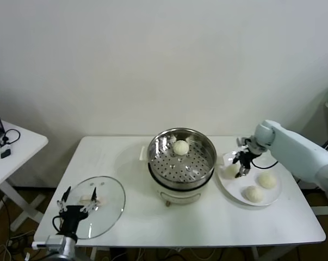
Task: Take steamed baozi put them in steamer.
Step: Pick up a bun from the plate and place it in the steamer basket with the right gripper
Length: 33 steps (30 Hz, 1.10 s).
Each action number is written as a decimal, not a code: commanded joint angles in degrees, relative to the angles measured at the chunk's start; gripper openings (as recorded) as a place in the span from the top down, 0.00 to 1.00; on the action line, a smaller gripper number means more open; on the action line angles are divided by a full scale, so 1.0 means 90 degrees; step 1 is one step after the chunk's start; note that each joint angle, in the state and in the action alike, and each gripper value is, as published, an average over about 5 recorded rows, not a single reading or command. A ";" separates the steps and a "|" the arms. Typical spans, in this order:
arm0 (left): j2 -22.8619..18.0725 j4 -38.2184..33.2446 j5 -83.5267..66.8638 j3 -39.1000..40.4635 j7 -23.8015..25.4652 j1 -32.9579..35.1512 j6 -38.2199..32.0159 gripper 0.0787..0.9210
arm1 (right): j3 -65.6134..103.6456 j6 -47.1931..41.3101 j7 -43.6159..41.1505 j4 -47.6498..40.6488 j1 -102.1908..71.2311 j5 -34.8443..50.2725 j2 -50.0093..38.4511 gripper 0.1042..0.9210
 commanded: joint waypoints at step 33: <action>-0.0038 -0.0327 0.0310 0.0243 -0.0120 -0.0006 0.0079 0.12 | -0.2261 -0.1039 0.0469 0.1148 0.2122 0.3455 0.2212 0.30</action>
